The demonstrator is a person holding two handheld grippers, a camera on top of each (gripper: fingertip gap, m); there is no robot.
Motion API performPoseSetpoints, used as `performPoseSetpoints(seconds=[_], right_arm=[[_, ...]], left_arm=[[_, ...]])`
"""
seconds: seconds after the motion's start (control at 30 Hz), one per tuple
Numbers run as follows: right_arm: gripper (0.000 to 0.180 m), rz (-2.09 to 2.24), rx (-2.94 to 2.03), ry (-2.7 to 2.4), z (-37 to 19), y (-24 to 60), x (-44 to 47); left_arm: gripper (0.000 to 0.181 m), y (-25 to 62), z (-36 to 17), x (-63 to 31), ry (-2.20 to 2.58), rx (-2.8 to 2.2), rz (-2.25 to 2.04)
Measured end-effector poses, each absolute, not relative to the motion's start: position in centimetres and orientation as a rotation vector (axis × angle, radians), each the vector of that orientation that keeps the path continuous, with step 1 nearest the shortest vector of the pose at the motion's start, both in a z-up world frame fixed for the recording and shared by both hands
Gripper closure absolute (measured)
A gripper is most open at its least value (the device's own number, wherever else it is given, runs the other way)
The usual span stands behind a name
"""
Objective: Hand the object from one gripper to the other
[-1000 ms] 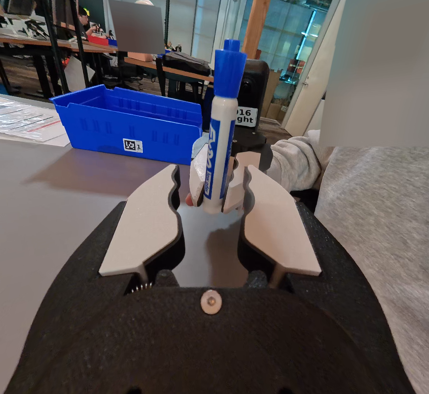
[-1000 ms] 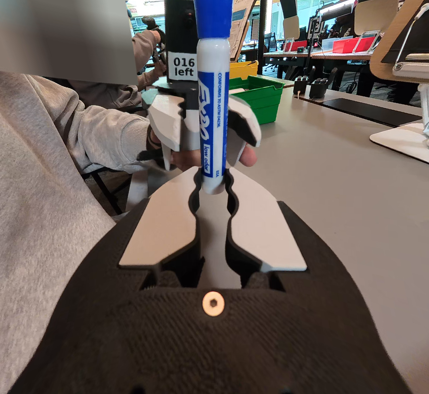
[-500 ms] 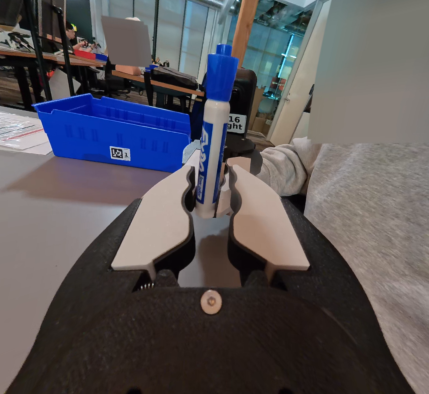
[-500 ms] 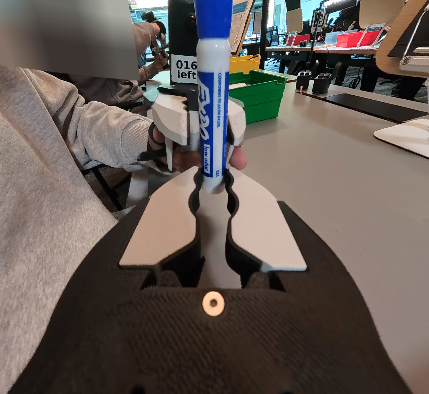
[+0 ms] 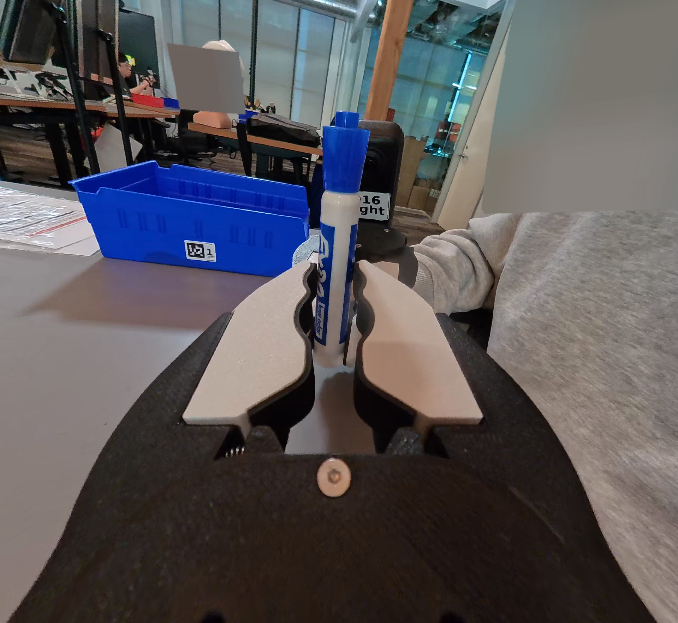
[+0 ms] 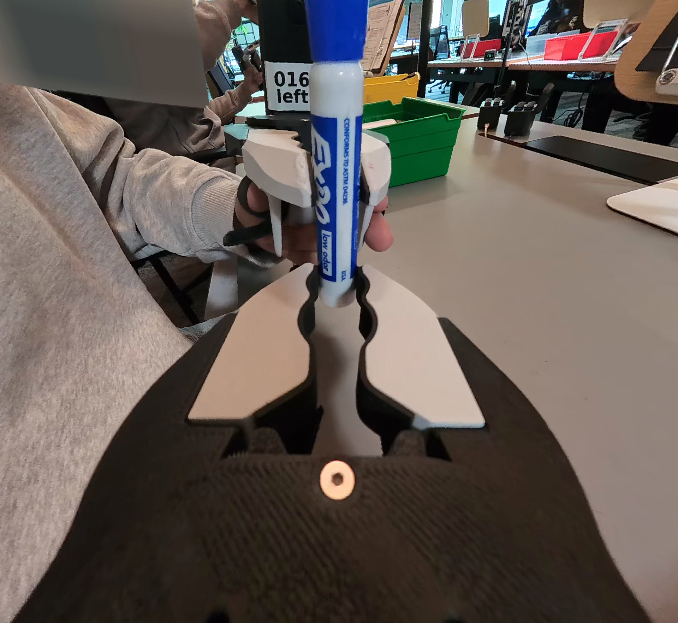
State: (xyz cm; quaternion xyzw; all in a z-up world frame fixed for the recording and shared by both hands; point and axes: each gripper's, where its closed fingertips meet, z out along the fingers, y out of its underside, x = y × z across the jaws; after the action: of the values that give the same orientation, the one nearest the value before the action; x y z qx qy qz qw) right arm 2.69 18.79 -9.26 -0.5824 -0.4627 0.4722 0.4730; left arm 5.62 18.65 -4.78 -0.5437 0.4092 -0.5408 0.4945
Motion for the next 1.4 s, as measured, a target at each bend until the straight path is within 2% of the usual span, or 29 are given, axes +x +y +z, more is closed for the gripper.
performPoseSetpoints(seconds=[0.13,0.3,0.53,0.83,1.4], right_arm=[[0.159,1.154,-1.428,-1.123,-9.3,18.9,2.7],[0.142,1.152,-1.447,-1.109,-9.7,19.5,2.9],[0.135,1.153,-1.423,-1.022,-8.1,20.7,4.1],[0.14,1.132,-1.316,-0.945,-4.2,20.4,5.3],[0.155,1.145,-1.309,-0.976,-3.9,19.4,4.9]], left_arm=[[0.162,18.7,-4.9,5.6,0.995,-1.319,-1.296],[0.162,19.3,-4.9,5.3,0.98,-1.33,-1.263],[0.162,20.1,-5.1,4.8,0.946,-1.347,-1.258],[0.162,19.9,-6.4,5.4,0.974,-1.373,-1.274],[0.162,18.3,-7.8,6.7,1.049,-1.386,-1.304]])
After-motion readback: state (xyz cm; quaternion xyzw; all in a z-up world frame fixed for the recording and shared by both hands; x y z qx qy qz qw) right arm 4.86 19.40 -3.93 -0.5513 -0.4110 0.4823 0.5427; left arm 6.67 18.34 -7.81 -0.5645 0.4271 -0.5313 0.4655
